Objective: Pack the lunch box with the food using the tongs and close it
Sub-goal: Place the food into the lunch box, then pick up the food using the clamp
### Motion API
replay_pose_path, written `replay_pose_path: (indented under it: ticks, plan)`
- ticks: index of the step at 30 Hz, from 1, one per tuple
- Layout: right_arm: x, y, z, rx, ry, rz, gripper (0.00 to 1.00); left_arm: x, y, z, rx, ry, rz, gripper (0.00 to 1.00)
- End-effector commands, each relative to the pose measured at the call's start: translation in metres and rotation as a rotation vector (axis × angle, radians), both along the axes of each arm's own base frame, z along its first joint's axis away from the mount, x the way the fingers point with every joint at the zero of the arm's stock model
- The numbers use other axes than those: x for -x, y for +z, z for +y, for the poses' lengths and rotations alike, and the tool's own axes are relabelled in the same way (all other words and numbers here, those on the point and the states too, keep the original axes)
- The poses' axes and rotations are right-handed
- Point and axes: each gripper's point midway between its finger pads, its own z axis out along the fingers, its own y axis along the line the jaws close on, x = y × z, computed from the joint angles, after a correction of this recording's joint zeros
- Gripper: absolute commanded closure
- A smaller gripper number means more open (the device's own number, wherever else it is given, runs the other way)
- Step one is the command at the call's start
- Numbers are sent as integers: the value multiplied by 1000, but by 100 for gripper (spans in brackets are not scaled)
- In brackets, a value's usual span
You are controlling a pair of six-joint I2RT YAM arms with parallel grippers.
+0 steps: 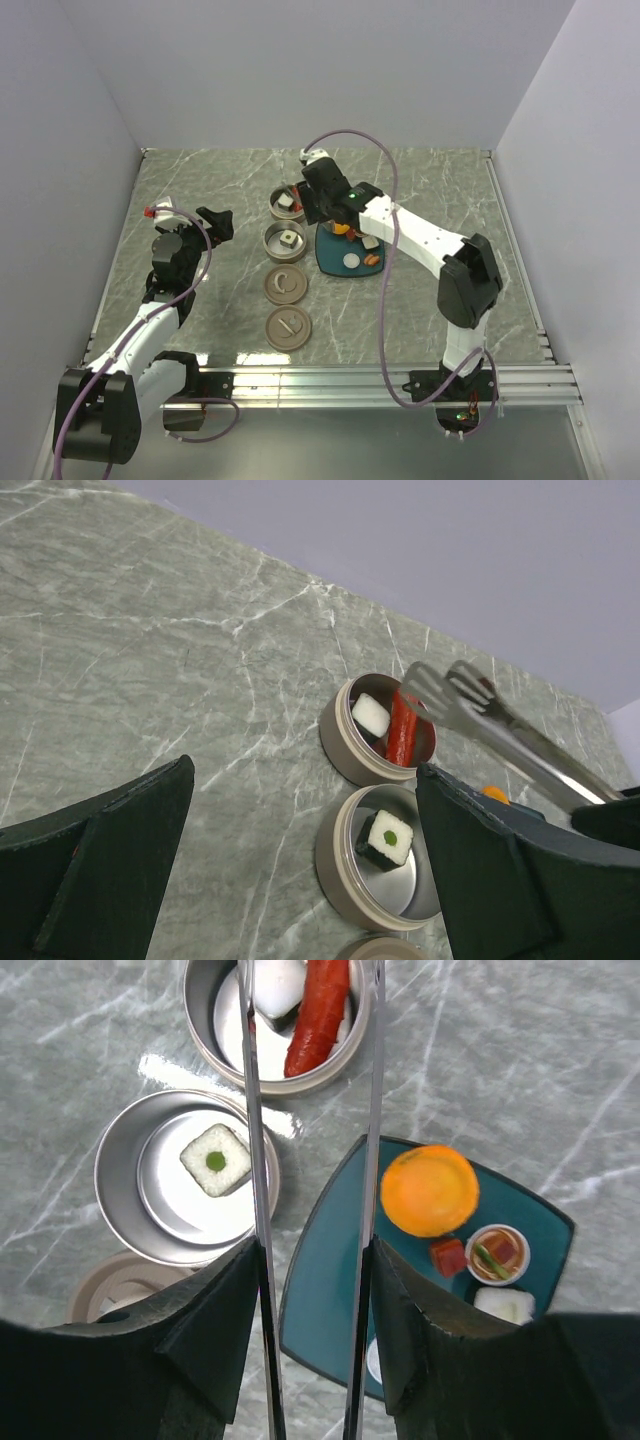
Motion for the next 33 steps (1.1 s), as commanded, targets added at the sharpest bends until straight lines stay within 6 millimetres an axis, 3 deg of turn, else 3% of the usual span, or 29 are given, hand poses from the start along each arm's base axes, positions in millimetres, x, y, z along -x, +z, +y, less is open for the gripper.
replay_pose_path:
  ticks: [1, 4, 8, 12, 14, 15, 16, 18, 20, 21, 22, 24, 33]
  plan:
    - [2, 56, -4, -81, -23, -141, 46, -5, 24, -2, 6, -10, -74, 0]
    - [14, 76, -8, -123, -15, -180, 46, -5, 25, -2, 5, -10, -74, 1]
    - [15, 75, -16, -110, -44, -184, 46, -4, 25, -2, 5, -10, -74, 0]
    - [20, 58, -24, -89, -82, -149, 47, -4, 25, -1, 5, -10, -76, 1]
    - [26, 59, -33, -106, -110, -152, 47, -4, 25, -1, 4, -10, -78, 1]
    - [33, 44, -40, -88, -116, -129, 47, -4, 25, -1, 4, -10, -78, 1]
    - [38, 51, -45, -111, -124, -144, 47, -4, 25, -1, 4, -10, -78, 1]
    - [51, 34, -57, -102, -151, -115, 47, -3, 25, -1, 5, -10, -76, 1]
    - [63, 37, -68, -123, -181, -119, 47, -2, 27, -2, 4, -12, -81, 0]
    - [72, 22, -76, -102, -184, -94, 46, -2, 26, -1, 4, -10, -79, 0]
    - [77, 27, -81, -122, -189, -105, 46, -2, 28, -2, 6, -12, -82, 1]
    - [87, 19, -92, -120, -210, -97, 44, -2, 28, -1, 6, -10, -82, 1]
    - [93, -8, -100, -78, -233, -57, 42, -1, 28, -1, 6, -10, -84, 1]
